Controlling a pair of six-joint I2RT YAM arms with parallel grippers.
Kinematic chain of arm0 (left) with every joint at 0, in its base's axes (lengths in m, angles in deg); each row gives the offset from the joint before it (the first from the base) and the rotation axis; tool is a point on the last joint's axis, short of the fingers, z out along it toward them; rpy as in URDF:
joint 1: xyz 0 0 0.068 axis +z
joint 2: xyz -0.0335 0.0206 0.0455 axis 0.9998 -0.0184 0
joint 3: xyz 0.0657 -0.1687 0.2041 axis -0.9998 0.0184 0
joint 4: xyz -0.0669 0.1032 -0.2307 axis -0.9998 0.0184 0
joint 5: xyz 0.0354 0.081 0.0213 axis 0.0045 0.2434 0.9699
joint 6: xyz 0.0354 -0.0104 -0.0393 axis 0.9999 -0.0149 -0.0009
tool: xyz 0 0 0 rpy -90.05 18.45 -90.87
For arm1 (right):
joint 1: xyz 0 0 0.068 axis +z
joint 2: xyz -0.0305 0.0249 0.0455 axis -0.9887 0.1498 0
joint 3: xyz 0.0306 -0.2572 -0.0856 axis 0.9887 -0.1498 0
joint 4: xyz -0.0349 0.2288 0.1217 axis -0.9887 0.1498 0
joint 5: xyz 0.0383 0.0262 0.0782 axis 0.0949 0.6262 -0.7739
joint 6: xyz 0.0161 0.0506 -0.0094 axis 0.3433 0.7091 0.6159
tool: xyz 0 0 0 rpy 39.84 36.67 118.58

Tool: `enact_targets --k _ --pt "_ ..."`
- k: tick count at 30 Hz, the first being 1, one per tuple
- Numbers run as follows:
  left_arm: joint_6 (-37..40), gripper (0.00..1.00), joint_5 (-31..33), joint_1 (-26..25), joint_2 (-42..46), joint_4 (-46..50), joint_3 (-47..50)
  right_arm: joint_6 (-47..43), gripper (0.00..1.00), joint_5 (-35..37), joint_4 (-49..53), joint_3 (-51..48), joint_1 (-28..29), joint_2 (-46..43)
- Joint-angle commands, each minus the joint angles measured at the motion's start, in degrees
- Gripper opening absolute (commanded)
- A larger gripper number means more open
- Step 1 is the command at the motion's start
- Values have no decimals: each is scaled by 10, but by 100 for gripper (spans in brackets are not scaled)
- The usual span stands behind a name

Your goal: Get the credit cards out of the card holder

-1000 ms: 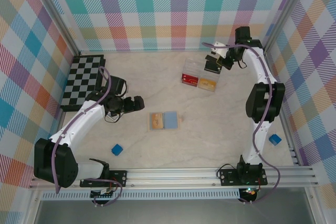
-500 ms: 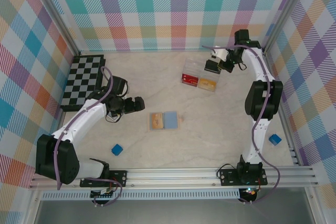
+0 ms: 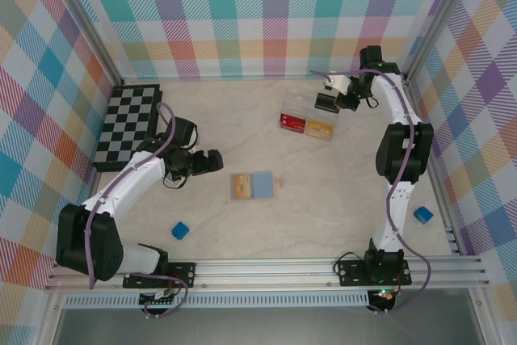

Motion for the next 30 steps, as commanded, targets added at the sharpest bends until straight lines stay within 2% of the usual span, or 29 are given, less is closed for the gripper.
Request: enact_targets --k 1,8,13,18,23,30 --pt "9 100 -11 8 -3 0 0 7 16 -11 9 30 3 17" --pt "8 100 -11 8 -2 1 1 25 18 2 -2 46 6 21" --pt "8 100 -11 8 -3 2 0 46 23 24 -23 48 9 23" --pt "4 100 -13 8 2 7 -1 75 28 -6 -18 57 9 4" --pt "-9 100 -31 8 16 6 4 166 34 -47 -12 54 15 -49" --pt "-45 100 -60 7 28 0 26 355 33 -39 -85 -102 67 -186"
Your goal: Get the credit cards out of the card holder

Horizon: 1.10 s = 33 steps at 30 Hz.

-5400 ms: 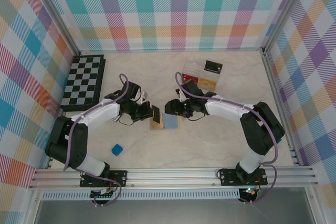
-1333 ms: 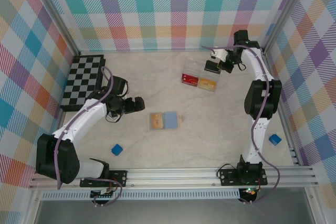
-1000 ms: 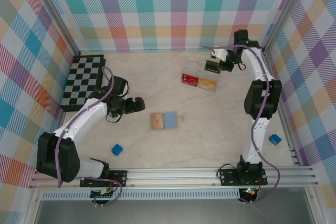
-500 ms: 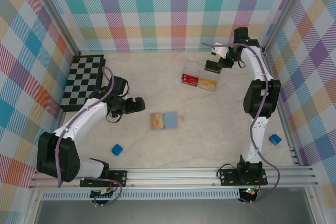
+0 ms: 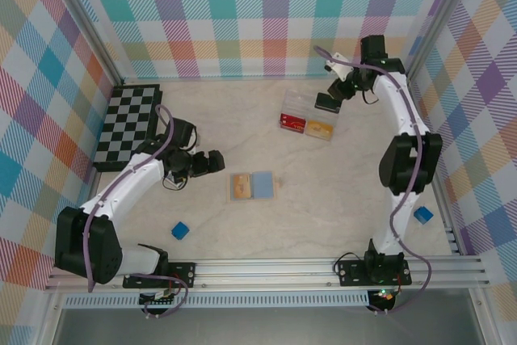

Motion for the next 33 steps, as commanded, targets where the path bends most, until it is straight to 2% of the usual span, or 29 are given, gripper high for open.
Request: enact_targets --k 1,4,6,8,10,14,18,22,25,33 --pt "-30 100 -28 5 14 -5 20 152 31 7 -37 -55 39 -72" --pt "-42 100 -46 -2 21 -23 36 265 31 56 -23 -92 74 -103" --pt "-54 100 -49 -8 26 -36 45 333 31 57 -7 -121 97 -123" --pt "-65 100 -55 -15 30 -49 53 371 30 1 -9 -164 118 -149" --pt "-80 100 -58 -22 32 -59 61 442 31 -12 -30 -212 148 -174" --pt "-107 97 -63 -33 26 -70 69 551 31 -69 -20 -246 188 -170" --pt "-141 90 -63 -47 20 -94 84 690 36 -96 -144 -362 243 -194" --pt "-172 76 -65 -62 -3 -113 91 785 43 -101 -227 -423 304 -169" --pt "-183 66 -61 -77 -29 -125 89 821 44 -94 -239 -424 336 -127" --pt "-199 38 -54 -97 -92 -155 73 866 42 -89 -265 -403 369 -39"
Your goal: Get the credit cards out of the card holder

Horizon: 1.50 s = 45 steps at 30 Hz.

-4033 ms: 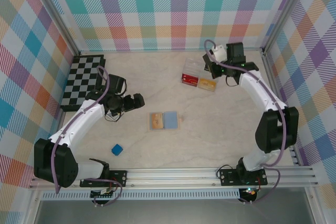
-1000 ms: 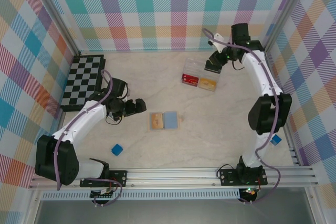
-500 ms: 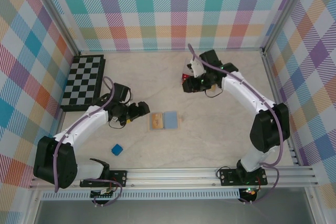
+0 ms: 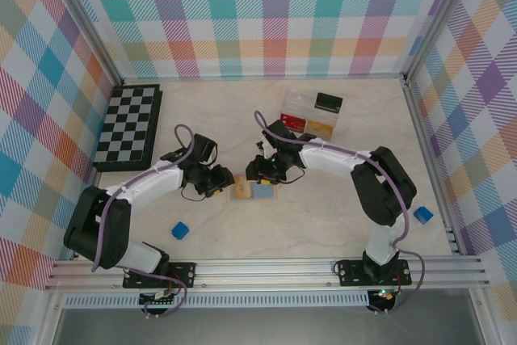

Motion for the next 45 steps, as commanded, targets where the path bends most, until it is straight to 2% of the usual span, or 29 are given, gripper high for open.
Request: enact_targets --k 1,9,16,21,32,45 --pt "-10 34 3 -7 -24 -16 -15 34 41 -6 -16 26 8 34" --pt "-12 20 13 -10 -61 -29 -24 32 33 5 0 55 10 79" --pt "-8 14 6 -11 -84 -33 -31 31 29 -4 1 66 10 98" --pt "-5 13 6 -11 -90 -32 -26 22 28 -13 27 78 10 114" --pt "-2 9 6 -11 -99 -28 -15 11 22 -66 10 77 10 117" --pt "-5 8 14 -12 -100 -27 -3 -6 19 -64 15 75 10 122"
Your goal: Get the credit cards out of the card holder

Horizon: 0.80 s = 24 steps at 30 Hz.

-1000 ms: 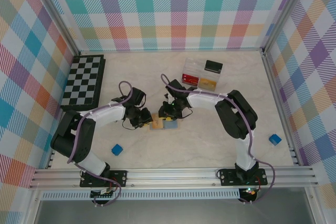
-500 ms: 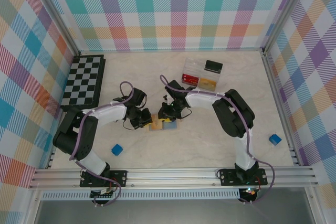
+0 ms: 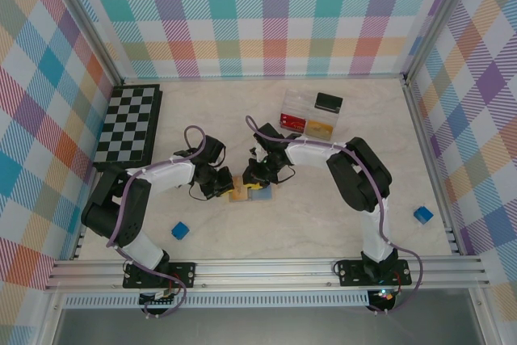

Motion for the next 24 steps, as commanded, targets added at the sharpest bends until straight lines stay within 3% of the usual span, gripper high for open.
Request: enact_targets --k 1,12,17,24 --pt "6 8 9 -4 -11 4 12 -15 19 -8 6 10 5 18" --pt "12 7 7 -5 -19 6 12 -21 15 -3 8 14 5 31" --pt "18 7 12 -4 -20 17 4 -25 8 1 8 12 5 21" --pt "39 20 24 -3 0 41 -9 -55 2 60 61 11 5 -27"
